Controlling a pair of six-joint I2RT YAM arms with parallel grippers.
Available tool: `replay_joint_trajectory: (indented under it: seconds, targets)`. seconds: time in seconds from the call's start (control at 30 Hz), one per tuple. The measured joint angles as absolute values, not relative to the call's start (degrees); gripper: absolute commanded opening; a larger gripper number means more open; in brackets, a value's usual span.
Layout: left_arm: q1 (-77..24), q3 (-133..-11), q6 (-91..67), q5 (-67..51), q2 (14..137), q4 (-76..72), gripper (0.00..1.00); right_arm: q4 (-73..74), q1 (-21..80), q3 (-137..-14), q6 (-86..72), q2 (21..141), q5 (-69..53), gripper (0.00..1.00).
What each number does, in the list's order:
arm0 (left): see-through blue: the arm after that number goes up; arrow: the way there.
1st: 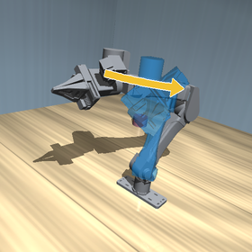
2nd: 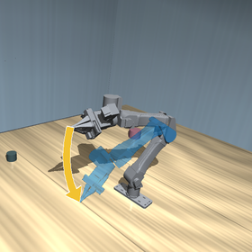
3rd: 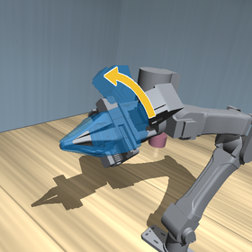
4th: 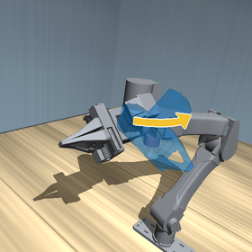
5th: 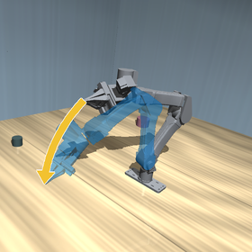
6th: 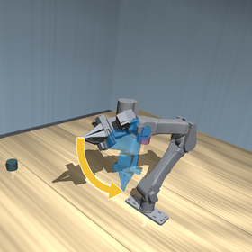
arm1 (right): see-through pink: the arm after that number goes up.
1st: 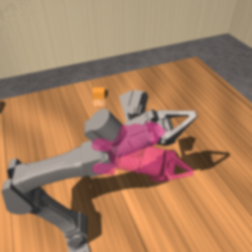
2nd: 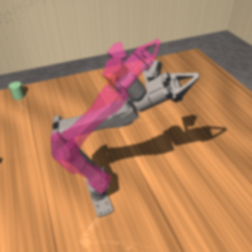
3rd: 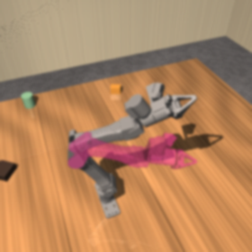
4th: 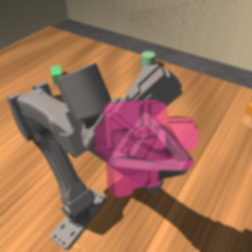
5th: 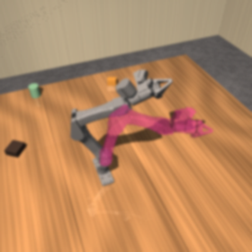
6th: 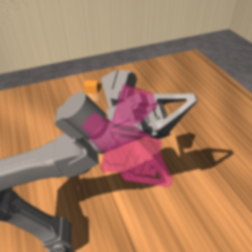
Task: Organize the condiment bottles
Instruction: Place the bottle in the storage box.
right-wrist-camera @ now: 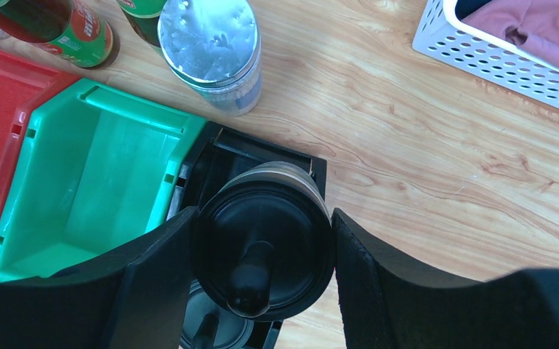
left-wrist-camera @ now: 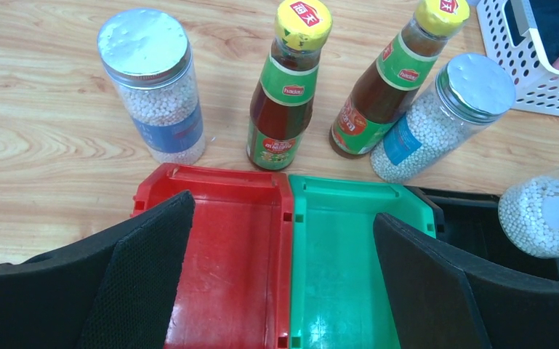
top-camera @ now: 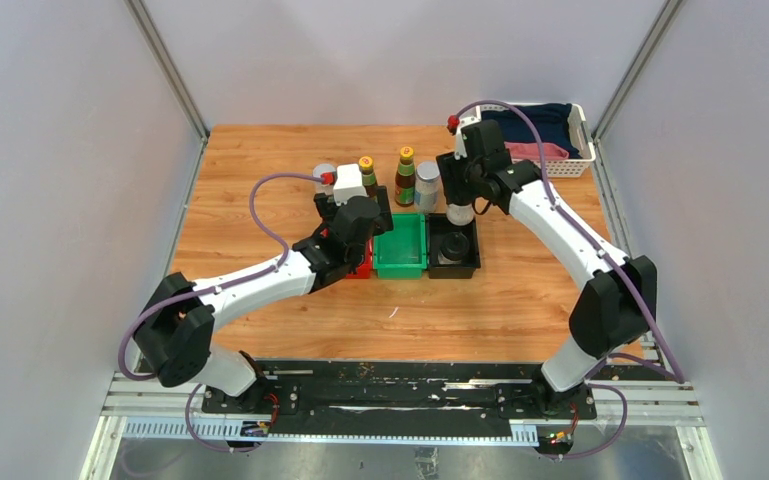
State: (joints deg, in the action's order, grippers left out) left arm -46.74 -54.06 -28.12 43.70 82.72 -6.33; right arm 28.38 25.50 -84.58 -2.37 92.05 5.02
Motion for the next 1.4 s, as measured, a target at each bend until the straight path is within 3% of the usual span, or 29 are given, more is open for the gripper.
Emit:
replay_joint_trajectory:
  seconds: [1.4]
  targets:
    - [-47.0, -53.5, -28.2, 44.4, 82.0, -6.3, 1.00, 25.8, 26.8, -81.1, -3.8, 91.2, 2.9, 0.00]
